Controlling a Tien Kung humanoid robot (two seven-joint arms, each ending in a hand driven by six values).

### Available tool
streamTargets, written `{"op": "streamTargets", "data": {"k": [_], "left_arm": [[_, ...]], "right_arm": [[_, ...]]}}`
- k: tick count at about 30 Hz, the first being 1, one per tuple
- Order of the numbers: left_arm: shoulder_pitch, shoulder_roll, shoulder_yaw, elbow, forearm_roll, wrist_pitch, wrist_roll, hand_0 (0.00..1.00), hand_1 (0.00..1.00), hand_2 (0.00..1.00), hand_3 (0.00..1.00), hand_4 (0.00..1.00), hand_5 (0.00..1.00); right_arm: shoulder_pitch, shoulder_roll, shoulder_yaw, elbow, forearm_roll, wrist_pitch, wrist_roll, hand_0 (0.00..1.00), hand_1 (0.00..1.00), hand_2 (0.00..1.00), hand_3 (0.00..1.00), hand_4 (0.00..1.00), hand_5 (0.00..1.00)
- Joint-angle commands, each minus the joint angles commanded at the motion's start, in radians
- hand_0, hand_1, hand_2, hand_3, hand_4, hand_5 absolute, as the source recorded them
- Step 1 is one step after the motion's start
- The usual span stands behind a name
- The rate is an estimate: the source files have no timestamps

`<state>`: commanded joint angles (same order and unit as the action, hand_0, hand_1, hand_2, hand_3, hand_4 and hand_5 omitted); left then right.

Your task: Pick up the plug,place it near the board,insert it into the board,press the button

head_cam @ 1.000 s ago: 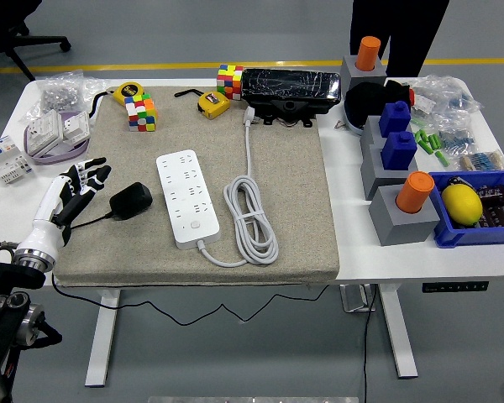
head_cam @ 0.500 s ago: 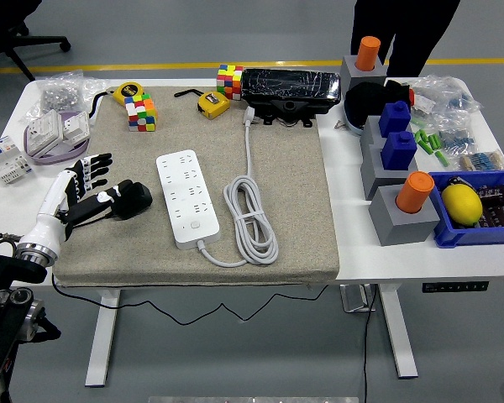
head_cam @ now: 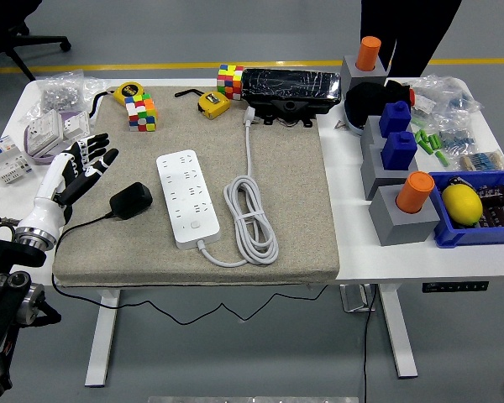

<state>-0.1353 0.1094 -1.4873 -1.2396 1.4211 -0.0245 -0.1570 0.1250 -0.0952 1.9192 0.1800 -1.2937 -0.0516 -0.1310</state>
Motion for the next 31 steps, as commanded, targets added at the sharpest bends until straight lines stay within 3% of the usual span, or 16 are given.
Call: {"op": "streamTargets", "data": {"k": [12,19,31], "left_arm": [[-0.012,-0.010,0.006,0.007,0.008,-0.010,-0.004,0.815,0.883,0.852,0.827,0.998,0.904],[-0.021,-0.011,0.024,0.012,0.009,-0.005,-0.004,0.815,0.882,0.850,0.827,0.998,0.898],[-0.037,-0.009,0.062,0.013,0.017,0.013,0.003,0.818,0.881,0.846,0.823,0.998,0.899]], "right_arm": [[0.048,-0.021,0.032,0.000,-0.016,-0.013,0.002,0.821,0.765,0.760,0.809,0.998,0.965],[0.022,-0.007,0.039,0.000,-0.023,-0.007,0.006,0.821,0.765,0.760,0.810,0.998,0.964],[0.004,-0.002,0.188,0.000,-0.110,-0.012,-0.056,0.830,0.770,0.769,0.814,0.998,0.998]]}}
